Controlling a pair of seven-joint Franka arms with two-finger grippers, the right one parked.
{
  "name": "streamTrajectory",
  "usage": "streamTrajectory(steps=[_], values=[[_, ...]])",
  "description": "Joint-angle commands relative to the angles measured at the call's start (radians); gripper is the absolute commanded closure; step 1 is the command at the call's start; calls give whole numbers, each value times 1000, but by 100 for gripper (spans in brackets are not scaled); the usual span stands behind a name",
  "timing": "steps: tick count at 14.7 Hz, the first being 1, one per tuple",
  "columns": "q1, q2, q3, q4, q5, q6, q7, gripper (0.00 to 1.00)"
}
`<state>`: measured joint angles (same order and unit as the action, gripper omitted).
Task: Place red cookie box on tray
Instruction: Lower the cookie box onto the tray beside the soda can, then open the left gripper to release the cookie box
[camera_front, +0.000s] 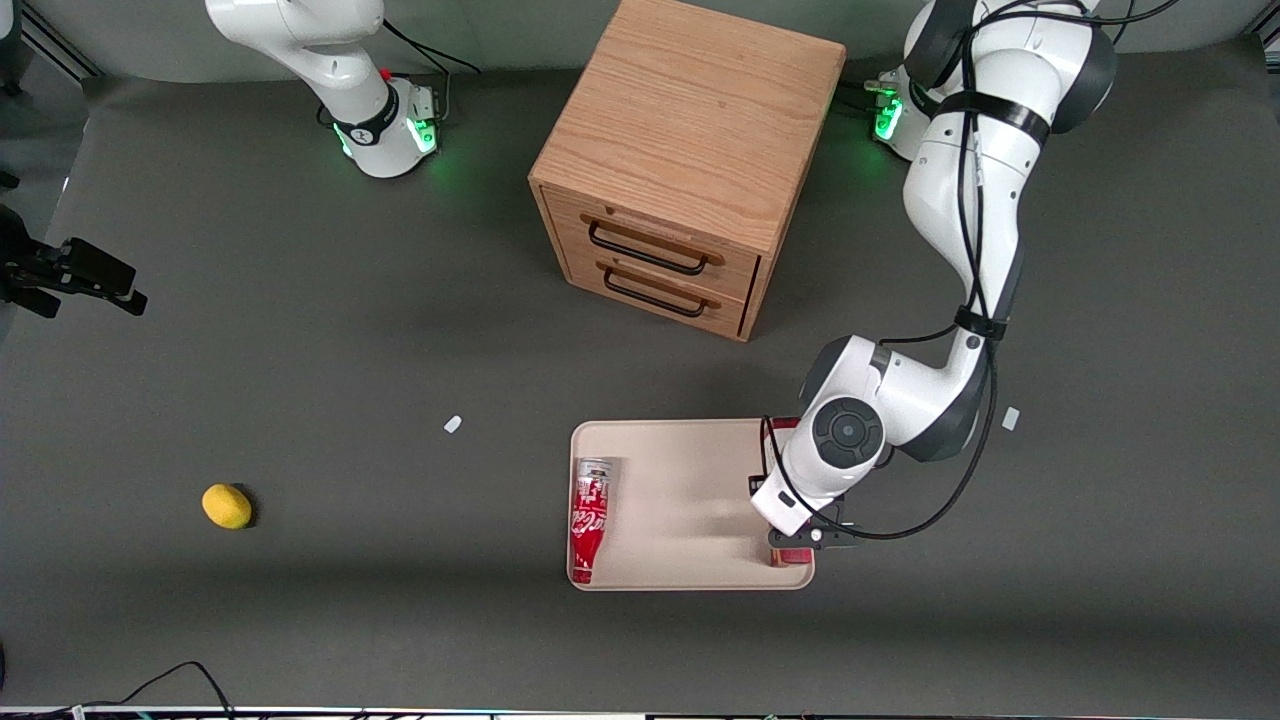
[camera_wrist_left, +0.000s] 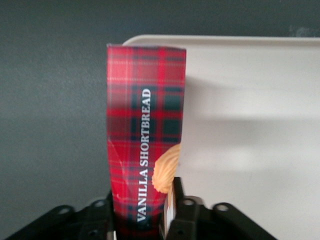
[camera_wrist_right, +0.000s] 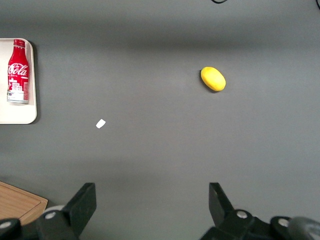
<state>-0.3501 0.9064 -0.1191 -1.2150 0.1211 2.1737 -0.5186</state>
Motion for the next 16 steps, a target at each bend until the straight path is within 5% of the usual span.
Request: streamTrajectory(steps=[1, 9, 16], values=[[-15, 0, 16, 15, 17, 9, -21, 0], [0, -75, 16, -12, -9, 9, -23, 0], [88, -328, 13, -188, -87, -11, -14, 0]])
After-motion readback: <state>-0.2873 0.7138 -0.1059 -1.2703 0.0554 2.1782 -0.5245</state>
